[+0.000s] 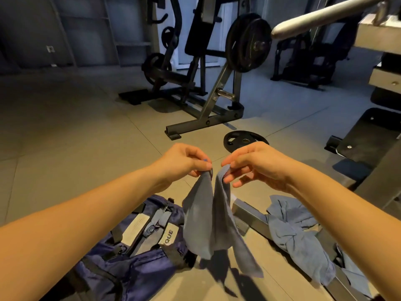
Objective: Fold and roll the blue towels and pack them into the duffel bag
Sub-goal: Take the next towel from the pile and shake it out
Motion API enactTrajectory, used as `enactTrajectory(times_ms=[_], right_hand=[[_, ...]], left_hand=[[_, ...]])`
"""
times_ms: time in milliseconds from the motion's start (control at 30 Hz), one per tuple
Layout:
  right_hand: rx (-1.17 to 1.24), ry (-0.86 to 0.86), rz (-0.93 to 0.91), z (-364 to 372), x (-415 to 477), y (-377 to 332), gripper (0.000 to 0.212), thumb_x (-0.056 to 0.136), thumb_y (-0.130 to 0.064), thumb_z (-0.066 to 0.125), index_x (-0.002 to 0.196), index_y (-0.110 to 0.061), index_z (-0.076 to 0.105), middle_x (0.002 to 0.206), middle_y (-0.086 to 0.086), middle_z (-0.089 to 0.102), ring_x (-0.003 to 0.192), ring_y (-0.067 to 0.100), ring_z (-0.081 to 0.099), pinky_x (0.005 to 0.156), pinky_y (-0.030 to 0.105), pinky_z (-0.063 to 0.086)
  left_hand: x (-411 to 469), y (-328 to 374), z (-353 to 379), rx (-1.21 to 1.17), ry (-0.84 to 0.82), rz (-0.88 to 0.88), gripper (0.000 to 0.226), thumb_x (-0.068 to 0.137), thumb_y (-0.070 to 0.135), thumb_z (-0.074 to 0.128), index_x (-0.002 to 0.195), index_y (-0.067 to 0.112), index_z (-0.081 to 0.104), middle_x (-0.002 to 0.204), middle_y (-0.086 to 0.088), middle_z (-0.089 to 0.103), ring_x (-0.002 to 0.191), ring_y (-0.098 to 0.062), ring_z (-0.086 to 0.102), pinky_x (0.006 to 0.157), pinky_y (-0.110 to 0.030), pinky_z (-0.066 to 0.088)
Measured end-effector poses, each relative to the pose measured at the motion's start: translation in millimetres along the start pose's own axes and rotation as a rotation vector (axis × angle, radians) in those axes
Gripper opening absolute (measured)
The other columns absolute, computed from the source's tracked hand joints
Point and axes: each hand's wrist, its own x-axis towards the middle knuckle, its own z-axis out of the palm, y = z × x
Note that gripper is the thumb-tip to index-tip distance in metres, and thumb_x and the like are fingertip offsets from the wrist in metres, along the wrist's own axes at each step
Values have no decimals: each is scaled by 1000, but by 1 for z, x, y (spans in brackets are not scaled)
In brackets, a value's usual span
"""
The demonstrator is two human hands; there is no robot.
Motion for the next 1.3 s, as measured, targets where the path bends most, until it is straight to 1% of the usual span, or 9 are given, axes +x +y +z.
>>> enactTrajectory(times_ms=[100,267,367,533,700,1067,1167,1233,1300], right_hand=[[-98,-88,-64,4,-6,-3,19,96,0,58,109,-1,72,98,15,76,94,30,74,73,33,62],[-220,-69,-121,8,-7,-1,13,97,-7,62,102,-3,74,92,14,76,86,26,74,69,31,59],[-293,-25,-157,11,-5,0,9,94,-13,68,94,-9,76,88,11,74,79,19,69,65,31,59],[-342,0,-200,15,-2,-1,8,93,-16,69,93,-11,76,85,5,74,74,16,68,63,29,57],[-385,9,-219,19,-1,-1,8,91,-19,71,89,-13,76,78,1,72,64,10,61,57,24,52],[-509,168,-341,24,2,-1,18,85,-24,79,90,-11,68,74,5,70,58,13,65,54,25,55],[-525,156,-359,23,2,1,18,86,-25,77,99,-15,68,76,5,72,63,20,69,57,32,58],[-567,130,-371,22,1,2,11,90,-25,74,95,-16,71,76,1,72,64,16,68,58,32,59],[-575,118,-371,22,-1,4,7,92,-24,71,91,-17,71,75,-1,69,62,9,64,55,26,56]], left_hand=[[-5,5,-1,-8,-44,25,7,92,9,71,97,7,76,93,-9,77,80,-13,67,76,-27,55],[-9,5,-2,0,-92,37,10,93,8,69,102,8,75,96,-12,77,85,-17,69,87,-35,56],[-11,7,0,22,-86,51,10,91,9,72,100,7,74,92,-10,77,85,-18,69,89,-39,54],[-13,12,3,15,-67,90,6,88,8,75,94,9,75,87,-6,76,81,-14,66,82,-35,52],[-14,11,2,27,-51,102,7,89,8,73,96,8,76,95,-11,76,86,-18,67,87,-38,54],[-17,15,5,98,-39,204,11,90,5,71,100,8,72,95,-17,73,92,-30,69,94,-46,54],[-18,17,5,117,-40,234,13,92,3,69,103,10,67,93,-19,71,93,-32,69,86,-40,57],[-18,16,6,120,-35,246,15,92,3,69,104,11,64,91,-19,72,90,-26,71,84,-32,57],[-17,15,8,101,-19,237,17,92,5,70,105,12,62,87,-19,72,84,-25,72,84,-34,60]])
